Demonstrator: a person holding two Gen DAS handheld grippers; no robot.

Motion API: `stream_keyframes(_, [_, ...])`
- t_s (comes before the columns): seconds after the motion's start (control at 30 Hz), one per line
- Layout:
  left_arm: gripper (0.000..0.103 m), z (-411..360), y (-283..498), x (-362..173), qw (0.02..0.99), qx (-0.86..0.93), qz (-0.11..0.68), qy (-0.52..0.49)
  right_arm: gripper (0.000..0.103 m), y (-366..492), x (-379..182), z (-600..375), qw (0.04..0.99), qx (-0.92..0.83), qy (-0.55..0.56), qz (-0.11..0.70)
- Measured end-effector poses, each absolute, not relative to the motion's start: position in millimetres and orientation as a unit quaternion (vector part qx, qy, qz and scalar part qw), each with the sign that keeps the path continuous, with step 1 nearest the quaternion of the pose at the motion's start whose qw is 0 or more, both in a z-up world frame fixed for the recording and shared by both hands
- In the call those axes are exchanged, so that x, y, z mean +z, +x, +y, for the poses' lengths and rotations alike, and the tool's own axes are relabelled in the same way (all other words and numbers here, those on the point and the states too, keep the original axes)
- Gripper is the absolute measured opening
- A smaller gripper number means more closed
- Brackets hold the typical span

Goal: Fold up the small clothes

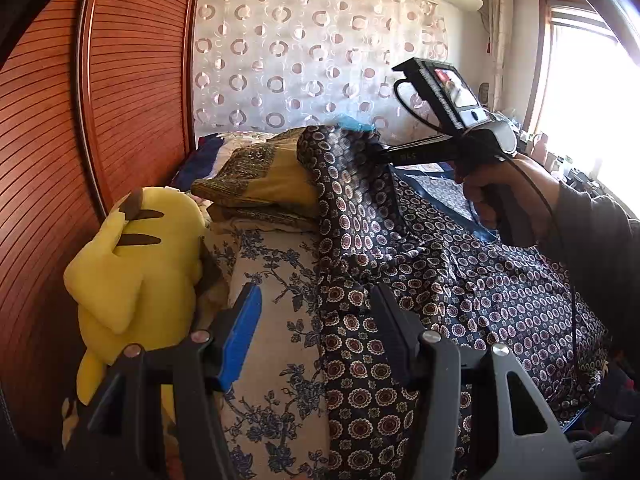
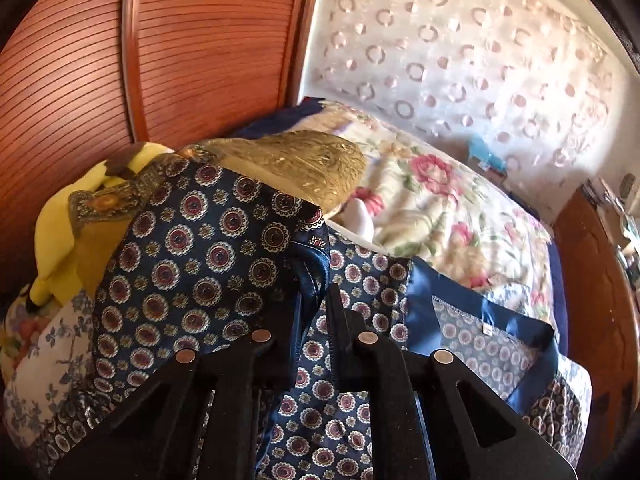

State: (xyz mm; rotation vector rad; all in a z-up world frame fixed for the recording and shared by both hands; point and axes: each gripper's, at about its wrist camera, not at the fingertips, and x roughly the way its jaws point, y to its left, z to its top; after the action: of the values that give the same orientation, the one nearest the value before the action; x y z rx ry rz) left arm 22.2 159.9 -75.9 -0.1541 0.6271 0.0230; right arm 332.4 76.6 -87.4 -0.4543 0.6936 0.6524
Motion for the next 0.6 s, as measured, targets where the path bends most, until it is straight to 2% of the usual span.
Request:
stream_keyframes(0.03, [0.056, 159.5, 22.9, -76.1, 0.948, 0.010, 0.308, -0.076, 0.052, 327.8, -84.9, 75.3, 0.864, 0.320, -0.216, 0.323])
stream_keyframes(0.07, [0.056, 158.4, 23.8, -76.4, 0.948, 0.010, 0.308, -0.075, 0.062, 323.3, -82.6, 73.1, 0.864, 0.325, -0.215, 0.318])
stream_keyframes(0.33, [0.056, 145.7, 35.8, -77.6, 0.945, 0.003, 0.317, -0.074, 0.062, 284.6, -79.9, 23.2, 0.864, 0.347, -0.199, 0.307])
stream_keyframes(0.6, [0.056, 124.2, 49.5, -80.8, 0.942, -0.017, 0.328, -0.062, 0.062, 248.4, -116.6, -83.1, 0.867, 0.320, -0.136, 0.358])
